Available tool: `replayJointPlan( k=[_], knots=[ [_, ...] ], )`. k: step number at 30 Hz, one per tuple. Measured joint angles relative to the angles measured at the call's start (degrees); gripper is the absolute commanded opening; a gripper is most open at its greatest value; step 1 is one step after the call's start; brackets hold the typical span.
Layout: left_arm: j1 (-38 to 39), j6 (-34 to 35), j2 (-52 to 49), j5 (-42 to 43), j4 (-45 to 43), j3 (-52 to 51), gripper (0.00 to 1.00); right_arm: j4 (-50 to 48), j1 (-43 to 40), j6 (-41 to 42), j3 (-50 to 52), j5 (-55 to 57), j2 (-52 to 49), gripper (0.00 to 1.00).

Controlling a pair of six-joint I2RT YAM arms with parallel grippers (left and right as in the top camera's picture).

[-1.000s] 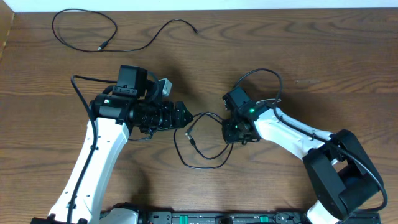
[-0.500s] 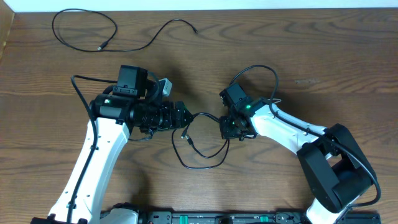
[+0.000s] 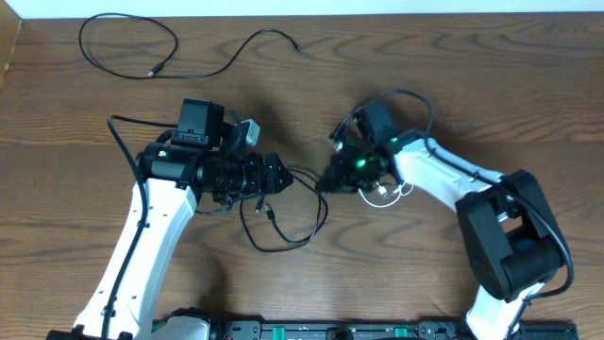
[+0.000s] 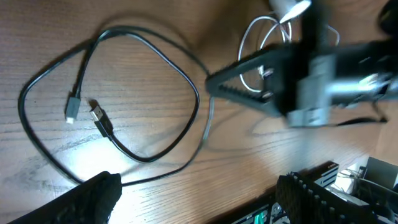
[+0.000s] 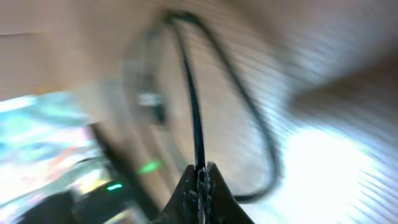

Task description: Untangle cables

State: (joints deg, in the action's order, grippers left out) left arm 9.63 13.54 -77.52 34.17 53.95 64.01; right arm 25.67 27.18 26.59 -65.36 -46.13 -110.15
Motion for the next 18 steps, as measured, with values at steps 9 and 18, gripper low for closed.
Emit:
replayJointPlan(
  k=[9,18],
  knots=[
    [0.00,0.15,0.00,0.00,0.66,0.00,0.85,-3.13,-3.87,0.09,-0.59,-18.56,0.00,0.01],
    [0.26,0.17,0.00,-0.02,3.21,0.00,0.85,-12.76,-3.87,5.62,-0.59,-24.02,0.00,0.01]
  ],
)
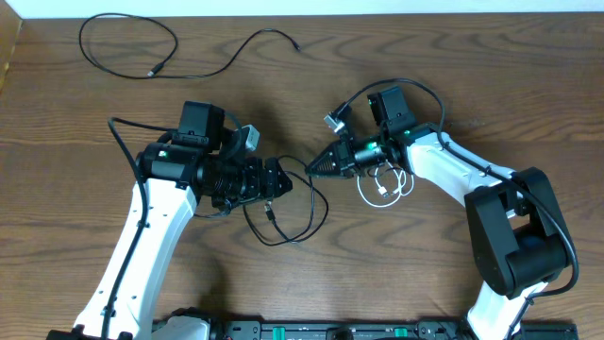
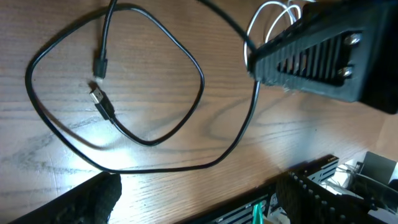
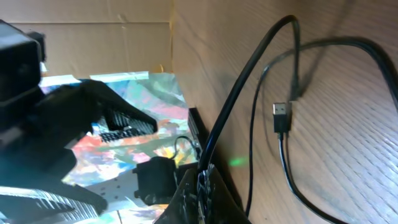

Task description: Untangle cables

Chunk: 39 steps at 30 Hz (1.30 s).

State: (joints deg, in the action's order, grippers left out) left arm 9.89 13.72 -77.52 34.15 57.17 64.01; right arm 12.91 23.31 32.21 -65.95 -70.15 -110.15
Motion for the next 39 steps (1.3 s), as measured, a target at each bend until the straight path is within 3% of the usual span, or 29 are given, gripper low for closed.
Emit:
replayJointPlan(
  k=[19,22,24,27,31,39],
  knots=[
    [10.71,-0.02,-6.03,1.16,-5.03,-3.54,0.84,-4.33,0.00,5.75,0.00,-0.92,0.00,0.01],
    [12.66,0.02,-7.50,1.73,-6.78,-3.56,0.74,-5.79,0.00,6.84,0.00,-1.05,0.00,0.01],
    [13.60,0.15,-8.04,1.88,-7.72,-3.56,0.62,-6.16,0.00,7.34,0.00,-1.03,0.00,0.01],
    [14.27,0.39,-8.41,2.01,-8.15,-3.56,0.57,-6.29,0.00,7.76,0.00,-1.03,0.00,0.01],
    [14.32,0.42,-8.41,1.99,-8.20,-3.56,0.45,-6.32,0.00,7.96,0.00,-1.03,0.00,0.01],
    [14.32,0.68,-8.41,1.99,-8.20,-3.56,0.42,-6.32,0.00,8.22,0.00,-1.05,0.00,0.01]
  ],
)
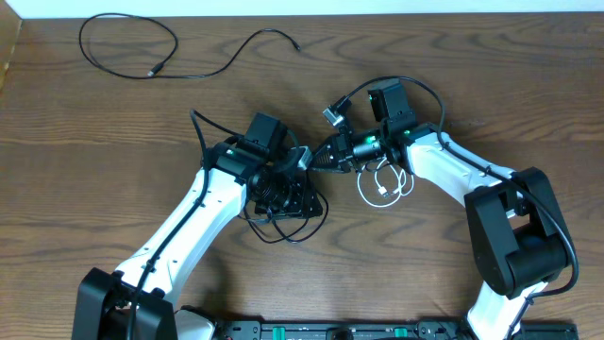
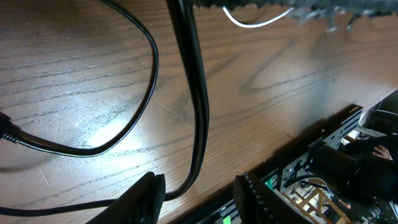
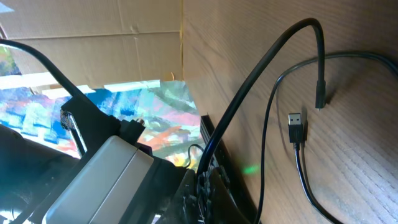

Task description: Untangle cables

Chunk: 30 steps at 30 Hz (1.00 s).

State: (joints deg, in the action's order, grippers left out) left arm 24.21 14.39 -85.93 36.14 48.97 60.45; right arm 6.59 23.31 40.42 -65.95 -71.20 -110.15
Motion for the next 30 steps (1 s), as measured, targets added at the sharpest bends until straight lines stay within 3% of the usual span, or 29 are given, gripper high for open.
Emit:
replayJointPlan(
  k=[2,6,18,21,30],
  knots=[
    [0.00,0.00,0.00,0.00,0.00,0.00,0.42,-0.04,0.00,0.42,0.00,0.00,0.00,0.01],
    [0.00,0.24,0.00,0.00,0.02,0.00,0.52,-0.33,0.00,1.11,0.00,0.00,0.00,0.01],
    [0.00,0.37,0.00,0.00,-1.68,0.00,0.51,-2.89,0.07,3.37,0.00,-0.46,0.00,0.01],
    [0.00,0.44,0.00,0.02,-1.70,0.00,0.43,-3.06,0.07,3.98,0.00,-0.46,0.00,0.01],
    [0.00,0.42,0.00,0.00,-2.54,0.00,0.30,-3.04,0.17,4.33,0.00,-0.61,0.00,0.01]
  ],
)
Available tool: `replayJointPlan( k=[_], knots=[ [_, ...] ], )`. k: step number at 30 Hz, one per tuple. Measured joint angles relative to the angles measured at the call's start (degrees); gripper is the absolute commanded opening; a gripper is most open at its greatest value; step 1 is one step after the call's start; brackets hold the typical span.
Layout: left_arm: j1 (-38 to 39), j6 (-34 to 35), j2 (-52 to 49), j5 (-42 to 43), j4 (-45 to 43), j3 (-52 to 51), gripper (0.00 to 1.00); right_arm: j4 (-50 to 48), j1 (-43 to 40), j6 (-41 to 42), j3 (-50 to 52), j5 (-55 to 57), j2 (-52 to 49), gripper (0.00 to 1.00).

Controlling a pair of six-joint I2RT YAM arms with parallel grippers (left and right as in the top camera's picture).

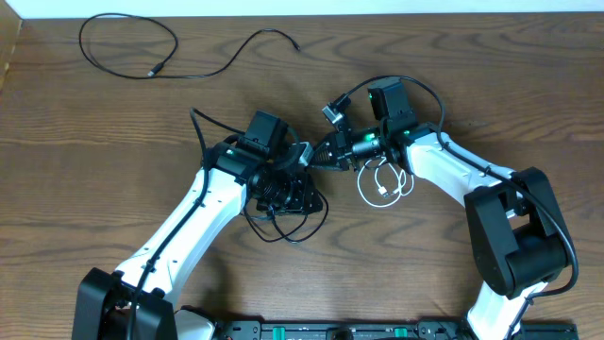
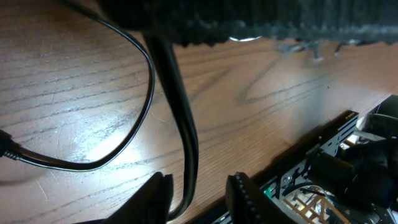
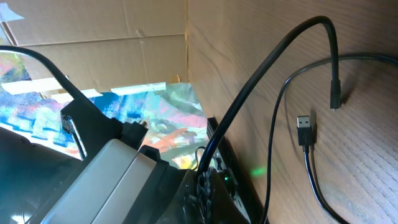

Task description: Untangle cables

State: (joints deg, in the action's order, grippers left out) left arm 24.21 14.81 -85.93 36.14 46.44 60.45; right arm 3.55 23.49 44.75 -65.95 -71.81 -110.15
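Note:
A black cable (image 1: 300, 229) lies in loose loops at the table's middle, and one strand rises to my right gripper (image 1: 319, 161), which is shut on it. In the right wrist view that strand (image 3: 267, 68) arches from the right gripper (image 3: 202, 186) down to the wood, with a USB plug (image 3: 305, 129) lying beside it. My left gripper (image 1: 304, 195) sits just below the right one. It stands open (image 2: 198, 196), with the black strand (image 2: 177, 106) running between its fingers. A white cable (image 1: 382, 187) lies coiled under the right arm.
A second black cable (image 1: 132, 42) is spread out at the table's (image 1: 75, 142) far left, apart from the tangle. The two arms are close together at the centre. A black rail (image 1: 330, 331) runs along the front edge.
The left fingers stand a little closer together around the black strand. The right gripper still holds the cable in nearly the same place.
The right gripper was shut on the black cable low by the loops, with the left gripper open well off to the left. Then the right held the strand higher and further right. The left arm then stood at the centre, jaws astride that strand, as now.

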Motion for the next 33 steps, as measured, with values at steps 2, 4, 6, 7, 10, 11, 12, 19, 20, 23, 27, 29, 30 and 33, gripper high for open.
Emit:
replayJointPlan(
  k=[2,4,6,7,10,11,12,19,20,23,27,29,30,33],
  knots=[
    [0.00,-0.02,0.00,0.00,0.00,0.00,0.24,-0.02,0.00,0.02,0.00,-0.04,0.00,0.01],
    [0.00,0.02,0.00,0.02,-0.02,0.00,0.20,-0.02,0.00,0.02,0.00,-0.07,0.00,0.01],
    [0.00,0.02,0.00,-0.02,0.00,0.00,0.15,-0.02,0.00,0.04,0.00,-0.20,0.00,0.01],
    [0.00,0.13,0.00,0.00,0.00,0.00,0.13,-0.02,0.00,0.04,0.00,-0.24,0.00,0.01],
    [0.00,-0.02,0.00,0.00,-0.02,0.00,0.08,-0.02,0.00,0.04,0.00,-0.24,0.00,0.01],
    [0.00,0.02,0.00,0.00,0.00,0.00,0.08,-0.02,0.00,0.02,0.00,-0.24,0.00,0.01],
    [0.00,-0.02,0.00,0.00,-0.02,0.00,0.08,-0.02,0.00,0.04,0.00,-0.22,0.00,0.01],
    [0.00,0.39,0.00,0.04,-0.07,0.00,0.07,0.17,0.00,-0.63,0.00,-0.11,0.00,0.33],
    [0.00,0.63,0.00,0.26,-0.26,0.00,0.07,0.35,0.00,-1.18,0.00,-0.09,0.00,0.50],
    [-0.02,1.22,0.15,2.08,-1.70,0.00,0.08,0.74,-0.07,-1.81,0.02,0.83,0.00,0.83],
    [-0.35,1.70,2.99,4.83,-3.19,0.02,0.07,1.07,-2.25,-2.75,0.04,-0.48,-0.09,0.95],
    [-0.22,2.38,5.11,5.88,-3.23,0.02,0.07,2.99,-4.81,-3.41,0.00,-1.09,-0.09,0.97],
    [-0.35,3.28,5.99,6.10,-3.45,0.00,0.07,4.59,-5.88,-4.00,-0.09,-1.03,-0.07,0.98],
    [-1.90,6.54,9.09,6.60,-4.31,0.00,0.08,11.45,-8.59,-6.80,-0.24,0.50,-0.07,0.98]
  ],
)
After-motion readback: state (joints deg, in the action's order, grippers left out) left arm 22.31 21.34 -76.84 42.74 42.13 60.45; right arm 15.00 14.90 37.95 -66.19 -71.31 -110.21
